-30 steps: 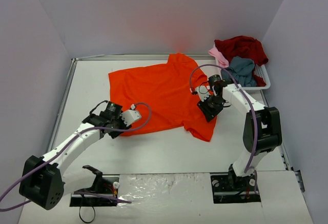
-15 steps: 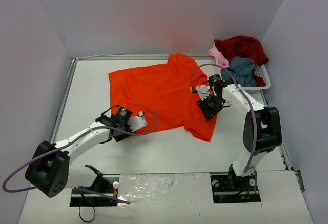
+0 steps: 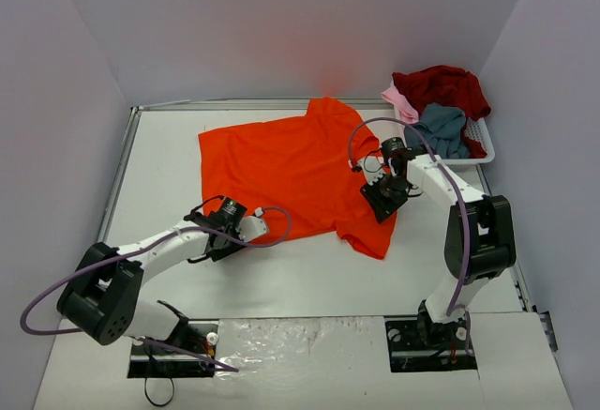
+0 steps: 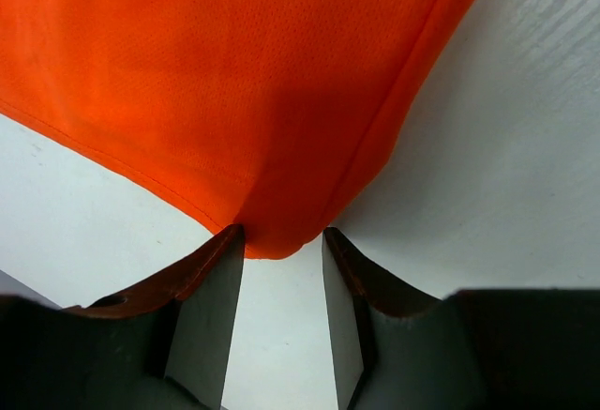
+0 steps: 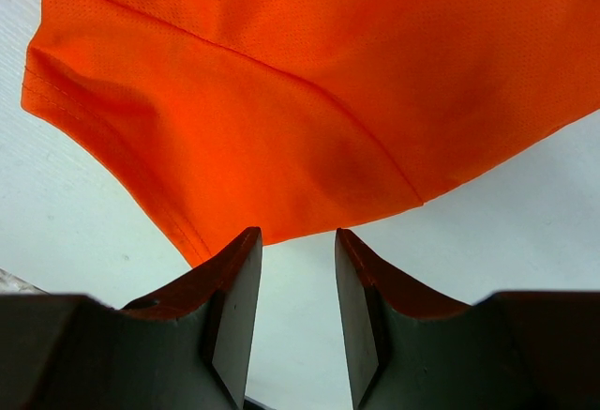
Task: Fold and stack the t-shirts
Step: Grap the side of the flattened tshirt closest away from the robot with both arms
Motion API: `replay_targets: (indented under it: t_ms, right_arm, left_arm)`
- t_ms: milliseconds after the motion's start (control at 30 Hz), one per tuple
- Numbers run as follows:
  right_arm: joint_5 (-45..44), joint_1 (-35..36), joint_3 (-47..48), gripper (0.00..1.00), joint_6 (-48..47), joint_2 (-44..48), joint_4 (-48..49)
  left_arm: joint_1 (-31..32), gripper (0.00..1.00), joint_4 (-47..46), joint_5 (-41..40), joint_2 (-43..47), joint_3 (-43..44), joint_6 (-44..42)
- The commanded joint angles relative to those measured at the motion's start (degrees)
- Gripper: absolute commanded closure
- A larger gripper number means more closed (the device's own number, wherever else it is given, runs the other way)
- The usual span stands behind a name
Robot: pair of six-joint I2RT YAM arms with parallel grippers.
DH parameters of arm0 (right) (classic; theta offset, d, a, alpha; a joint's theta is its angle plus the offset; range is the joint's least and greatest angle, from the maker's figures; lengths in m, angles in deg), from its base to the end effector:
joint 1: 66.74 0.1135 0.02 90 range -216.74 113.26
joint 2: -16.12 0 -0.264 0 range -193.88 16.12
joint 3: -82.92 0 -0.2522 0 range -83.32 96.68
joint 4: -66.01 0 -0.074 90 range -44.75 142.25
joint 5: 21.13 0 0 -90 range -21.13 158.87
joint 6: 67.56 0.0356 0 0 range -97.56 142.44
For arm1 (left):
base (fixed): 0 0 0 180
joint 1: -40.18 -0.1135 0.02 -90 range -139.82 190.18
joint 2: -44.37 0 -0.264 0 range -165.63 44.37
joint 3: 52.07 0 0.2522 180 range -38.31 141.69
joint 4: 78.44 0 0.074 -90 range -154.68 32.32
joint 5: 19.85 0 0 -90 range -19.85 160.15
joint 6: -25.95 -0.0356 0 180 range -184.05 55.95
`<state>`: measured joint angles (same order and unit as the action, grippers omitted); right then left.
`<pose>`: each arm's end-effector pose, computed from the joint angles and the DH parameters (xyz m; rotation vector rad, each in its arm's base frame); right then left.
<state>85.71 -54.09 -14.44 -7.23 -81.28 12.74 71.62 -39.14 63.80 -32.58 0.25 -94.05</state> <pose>0.3278 0.0842 0.2108 -1.0483 2.4931 0.3181 0.2049 -0.1206 0.1673 1.3405 2.3233 0.1410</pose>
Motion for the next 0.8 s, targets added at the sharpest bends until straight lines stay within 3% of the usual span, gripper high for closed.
replay_targets:
  t_ms: [0,300,500,767]
  right_arm:
    - [-1.11,-0.60,-0.68,0.66,0.75,0.38,-1.45]
    - [-1.99,-0.60,-1.38,0.66,0.84,0.90,-1.19]
    - [-2.86,-0.52,-1.99,0.66,0.75,1.43,-1.36]
    - [-3.75,-0.60,-3.32,0.64,-0.99,5.47,-3.37]
  left_arm:
    - [0.29,0.63,-0.84,-1.82,-1.18,0.28,-0.41]
    - [0.29,0.69,-2.25,-4.81,-3.99,0.46,0.47]
    - [0.29,0.97,-2.07,-5.25,-4.70,1.69,1.43]
    - [0.29,0.98,0.38,-6.39,-0.41,3.35,0.21]
